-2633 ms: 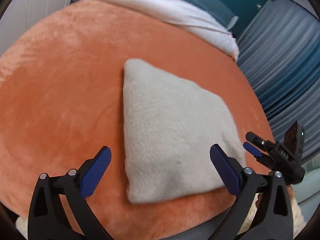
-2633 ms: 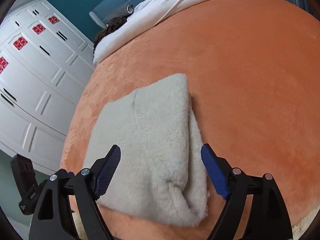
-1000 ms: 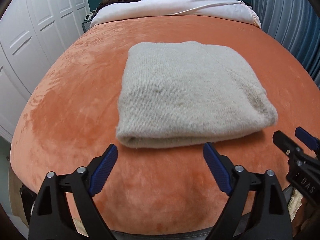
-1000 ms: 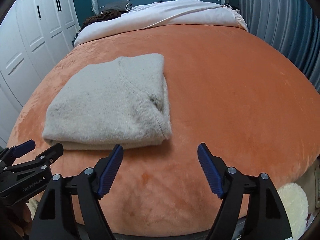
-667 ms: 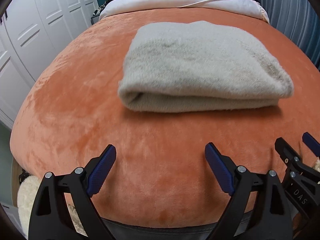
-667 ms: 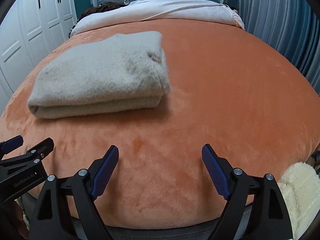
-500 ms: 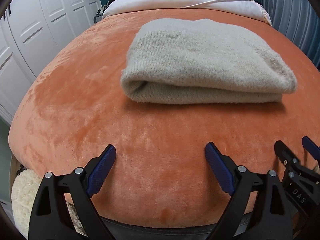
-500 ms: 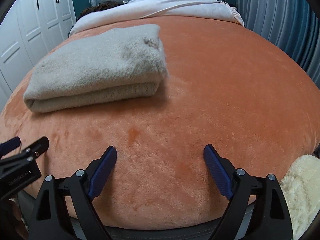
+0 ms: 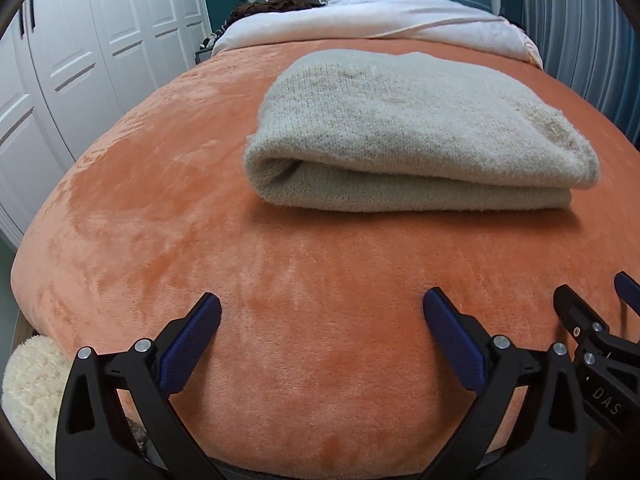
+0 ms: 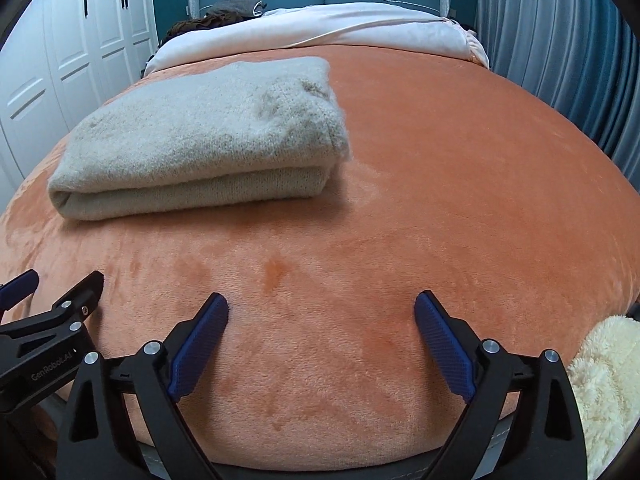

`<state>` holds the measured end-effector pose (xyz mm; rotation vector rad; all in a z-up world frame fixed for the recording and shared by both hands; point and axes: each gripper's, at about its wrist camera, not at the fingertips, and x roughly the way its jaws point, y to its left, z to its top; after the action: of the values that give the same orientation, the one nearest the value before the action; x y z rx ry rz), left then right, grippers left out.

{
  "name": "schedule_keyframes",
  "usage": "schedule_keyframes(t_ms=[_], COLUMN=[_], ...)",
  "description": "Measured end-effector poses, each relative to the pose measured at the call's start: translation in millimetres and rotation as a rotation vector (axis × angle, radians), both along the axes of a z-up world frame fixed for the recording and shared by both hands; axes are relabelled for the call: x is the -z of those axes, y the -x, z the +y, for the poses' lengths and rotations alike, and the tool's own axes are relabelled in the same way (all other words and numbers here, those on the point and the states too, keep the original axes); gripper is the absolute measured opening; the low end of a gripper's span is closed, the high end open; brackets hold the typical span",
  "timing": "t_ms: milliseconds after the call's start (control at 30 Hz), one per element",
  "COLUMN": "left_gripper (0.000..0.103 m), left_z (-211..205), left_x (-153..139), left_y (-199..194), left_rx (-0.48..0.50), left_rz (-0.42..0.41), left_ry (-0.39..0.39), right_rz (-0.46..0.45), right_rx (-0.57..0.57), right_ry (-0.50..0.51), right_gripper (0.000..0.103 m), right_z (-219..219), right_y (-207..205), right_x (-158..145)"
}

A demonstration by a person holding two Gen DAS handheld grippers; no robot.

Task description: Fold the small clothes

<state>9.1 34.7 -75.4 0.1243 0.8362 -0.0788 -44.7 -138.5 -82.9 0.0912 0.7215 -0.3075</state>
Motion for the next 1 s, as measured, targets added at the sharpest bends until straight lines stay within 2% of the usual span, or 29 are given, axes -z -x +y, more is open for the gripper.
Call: schedule_keyframes(t_ms=[67,400,1000], left_gripper=[0.098,0.098,0.098], left_z=[-0.6,2.8,4.5], left_x=[1.8,2.2,3.4], left_y=[-1.6,-3.2,-6.7], left_rx=[0.000,0.002,0.000], left_rz=[0.007,0.014,0.016], left_ry=[0.002,0.028,0.028], right_rz=[0.012,0.021,0.024], right_rx=[-0.004,-0.002,0.003], right_ry=[-0.002,-0.003,0.012], right_gripper=[0.098,0.098,0.098], right_z=[-0.5,2.6,6.3], right_y=[-2.2,-5.6,-5.8], right_x=[1.0,1.9,3.0])
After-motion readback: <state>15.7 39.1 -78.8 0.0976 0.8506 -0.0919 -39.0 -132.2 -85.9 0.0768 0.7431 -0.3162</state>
